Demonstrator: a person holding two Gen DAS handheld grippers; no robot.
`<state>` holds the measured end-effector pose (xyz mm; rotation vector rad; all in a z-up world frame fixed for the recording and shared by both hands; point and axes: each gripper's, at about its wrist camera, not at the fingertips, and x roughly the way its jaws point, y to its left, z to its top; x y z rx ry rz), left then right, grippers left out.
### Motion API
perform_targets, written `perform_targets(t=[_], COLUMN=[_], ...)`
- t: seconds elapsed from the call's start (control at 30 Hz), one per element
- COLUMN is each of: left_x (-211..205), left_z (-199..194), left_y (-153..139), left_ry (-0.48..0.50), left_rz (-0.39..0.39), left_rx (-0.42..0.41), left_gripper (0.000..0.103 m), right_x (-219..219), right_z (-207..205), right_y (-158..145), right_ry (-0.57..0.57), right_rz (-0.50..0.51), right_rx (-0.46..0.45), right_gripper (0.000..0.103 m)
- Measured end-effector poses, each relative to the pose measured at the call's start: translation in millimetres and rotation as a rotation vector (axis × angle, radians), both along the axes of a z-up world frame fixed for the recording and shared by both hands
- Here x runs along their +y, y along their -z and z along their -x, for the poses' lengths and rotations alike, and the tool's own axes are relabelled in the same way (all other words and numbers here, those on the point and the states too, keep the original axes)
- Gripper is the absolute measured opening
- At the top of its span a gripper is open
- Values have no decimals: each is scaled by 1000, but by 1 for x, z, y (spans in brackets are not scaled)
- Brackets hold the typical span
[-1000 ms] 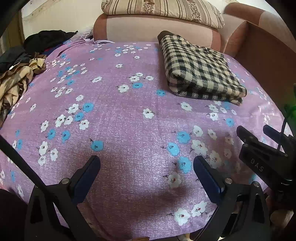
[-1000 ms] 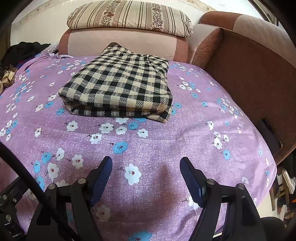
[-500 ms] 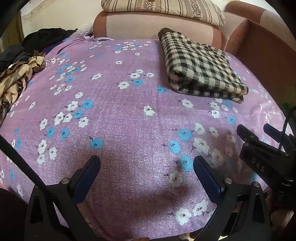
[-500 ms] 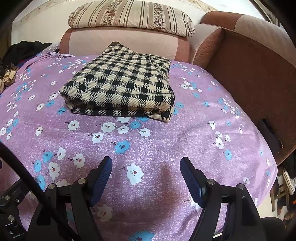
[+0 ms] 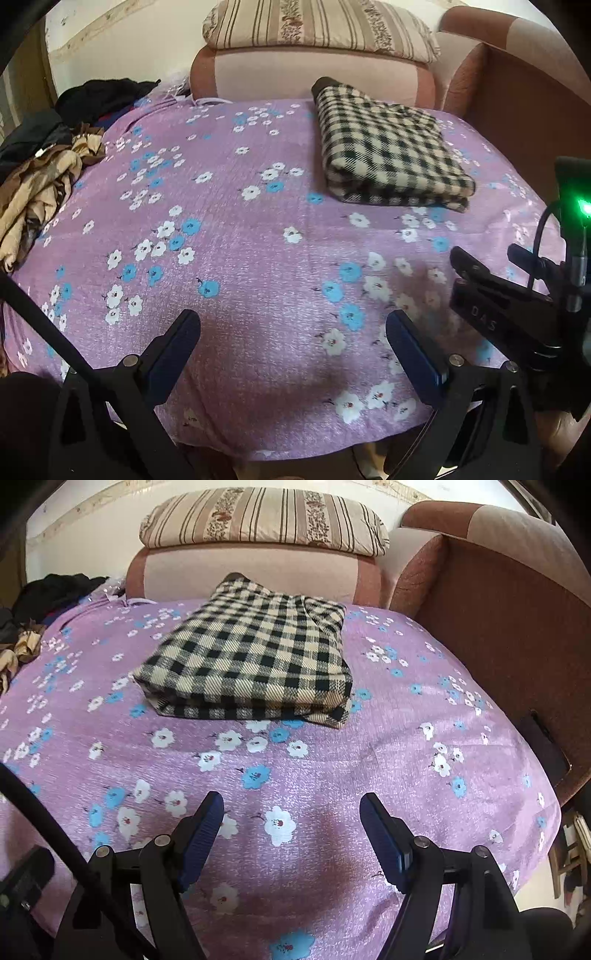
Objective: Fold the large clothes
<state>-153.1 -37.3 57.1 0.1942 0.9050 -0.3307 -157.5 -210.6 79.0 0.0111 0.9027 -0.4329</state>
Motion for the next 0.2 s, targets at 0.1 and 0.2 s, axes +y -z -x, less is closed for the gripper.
perform_targets(t=[0.1, 0.2], left_x=[-1, -1], left_z=[5, 6], left_y=[-3, -4], left_ry=[8, -9], left_rz=[5, -4], left_rx=[-4, -4], left_gripper=[100, 100], right_x=[4, 5], right_z=[4, 4], right_y=[-4, -4], right_ry=[-8, -19], right_rz=[9, 2], right_rx=[-15, -14], right_gripper=[82, 82])
